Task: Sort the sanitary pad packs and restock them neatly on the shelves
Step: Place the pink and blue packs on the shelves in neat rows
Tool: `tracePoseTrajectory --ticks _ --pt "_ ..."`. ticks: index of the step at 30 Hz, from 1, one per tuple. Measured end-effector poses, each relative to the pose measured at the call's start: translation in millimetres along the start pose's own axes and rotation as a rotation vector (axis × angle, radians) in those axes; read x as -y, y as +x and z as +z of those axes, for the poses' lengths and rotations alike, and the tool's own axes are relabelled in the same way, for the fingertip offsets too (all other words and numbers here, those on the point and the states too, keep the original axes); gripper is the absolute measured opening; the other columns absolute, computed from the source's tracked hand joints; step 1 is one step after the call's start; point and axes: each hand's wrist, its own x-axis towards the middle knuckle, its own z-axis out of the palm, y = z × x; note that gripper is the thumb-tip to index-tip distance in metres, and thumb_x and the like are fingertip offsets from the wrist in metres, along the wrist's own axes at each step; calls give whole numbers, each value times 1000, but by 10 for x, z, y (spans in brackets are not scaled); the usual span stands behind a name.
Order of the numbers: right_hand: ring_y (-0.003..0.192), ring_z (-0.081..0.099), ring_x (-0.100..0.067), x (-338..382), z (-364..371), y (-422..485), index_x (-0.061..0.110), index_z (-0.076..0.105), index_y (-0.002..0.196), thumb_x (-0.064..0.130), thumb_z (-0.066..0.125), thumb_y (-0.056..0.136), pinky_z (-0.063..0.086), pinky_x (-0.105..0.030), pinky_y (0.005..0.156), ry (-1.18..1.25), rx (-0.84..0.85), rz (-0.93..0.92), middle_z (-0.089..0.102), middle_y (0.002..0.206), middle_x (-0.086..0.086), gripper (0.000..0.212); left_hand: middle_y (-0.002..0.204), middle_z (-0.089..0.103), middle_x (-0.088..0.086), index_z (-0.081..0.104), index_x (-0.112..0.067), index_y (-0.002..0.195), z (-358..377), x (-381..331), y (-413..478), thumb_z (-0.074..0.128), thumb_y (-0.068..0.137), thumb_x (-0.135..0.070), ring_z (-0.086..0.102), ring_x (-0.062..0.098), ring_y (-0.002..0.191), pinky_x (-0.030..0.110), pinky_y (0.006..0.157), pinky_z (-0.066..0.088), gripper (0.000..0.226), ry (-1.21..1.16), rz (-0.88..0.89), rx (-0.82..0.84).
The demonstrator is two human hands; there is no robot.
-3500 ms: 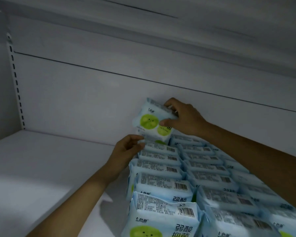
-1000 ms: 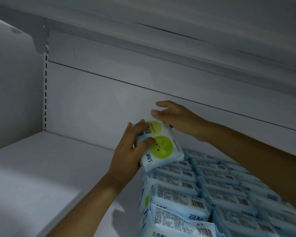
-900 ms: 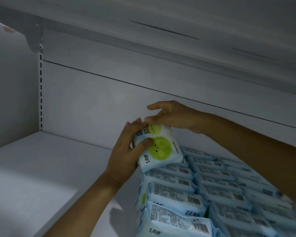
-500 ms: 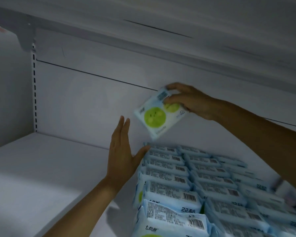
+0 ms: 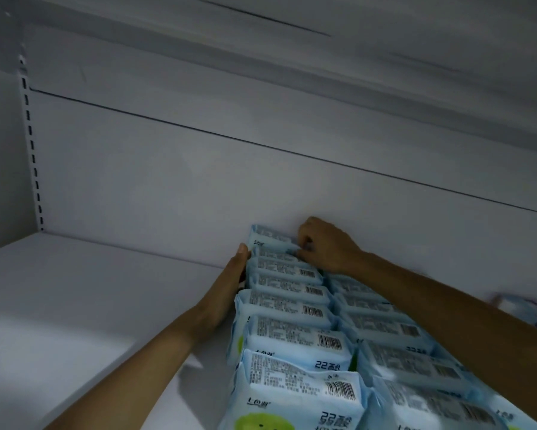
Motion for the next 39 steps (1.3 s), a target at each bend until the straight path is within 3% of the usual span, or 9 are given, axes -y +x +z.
tracePoseTrajectory --ticks 3,7,11,15,21,24,27,34,39 --pt "89 51 -14 5 -52 -47 17 60 95 25 58 93 42 -29 72 -73 -82 0 52 100 1 9 106 70 -9 60 -32 96 140 -86 -285 24 100 -48 68 2 82 27 71 55 39 34 32 4" --pt "74 49 -15 106 -185 -94 11 53 95 9 47 94 35 -28 64 78 -297 -41 59 88 -3 7 142 36 -20 39 -42 132 64 -138 -237 17 96 -61 40 6 123 41 114 27 47 48 36 -11" --pt "83 56 -18 216 -283 -252 10 54 100 9 44 97 45 -32 72 205 -260 -57 62 97 -5 10 146 45 0 44 -27 140 86 -122 -238 30 92 -67 44 21 133 46 114 27 64 -111 -62 203" --pt "87 56 -1 423 -412 -553 14 57 104 15 44 100 43 -15 78 326 -154 -47 64 104 1 14 146 46 7 38 -29 146 3 -70 -374 27 86 -75 43 30 135 56 114 26 76 -67 -38 383" --pt "118 35 19 1111 -652 -1423 40 28 144 73 31 78 25 -8 101 199 242 -71 35 138 34 73 149 42 7 35 -26 148 49 -121 -468 20 85 -79 45 27 133 51 111 32 83 -2 3 273" --pt "146 5 -9 1207 -448 -1652 26 -3 153 79 25 78 7 -28 119 -202 358 -167 3 161 6 97 160 15 1 15 -27 154 115 -228 -550 23 74 -90 25 24 145 50 116 25 102 -28 -98 48" --pt "147 6 -13 1142 -338 -1595 22 -1 154 74 29 84 7 -32 119 -179 404 -125 2 162 3 92 161 12 -3 12 -24 154 197 -426 -687 16 91 -72 13 13 147 40 120 8 79 -69 -42 -144" --pt "142 20 -1 854 -659 -1649 31 22 151 71 25 76 15 -21 113 425 127 125 22 156 17 85 150 40 -6 36 -25 147 418 -431 -1630 15 94 -64 37 9 138 38 117 22 70 -100 -16 -132" --pt "124 35 17 668 -727 -2120 44 37 139 71 28 89 23 -5 98 438 -70 104 36 139 32 58 104 74 2 67 -29 105 774 -263 -1907 18 99 -52 71 19 94 34 78 53 54 -111 49 -117"
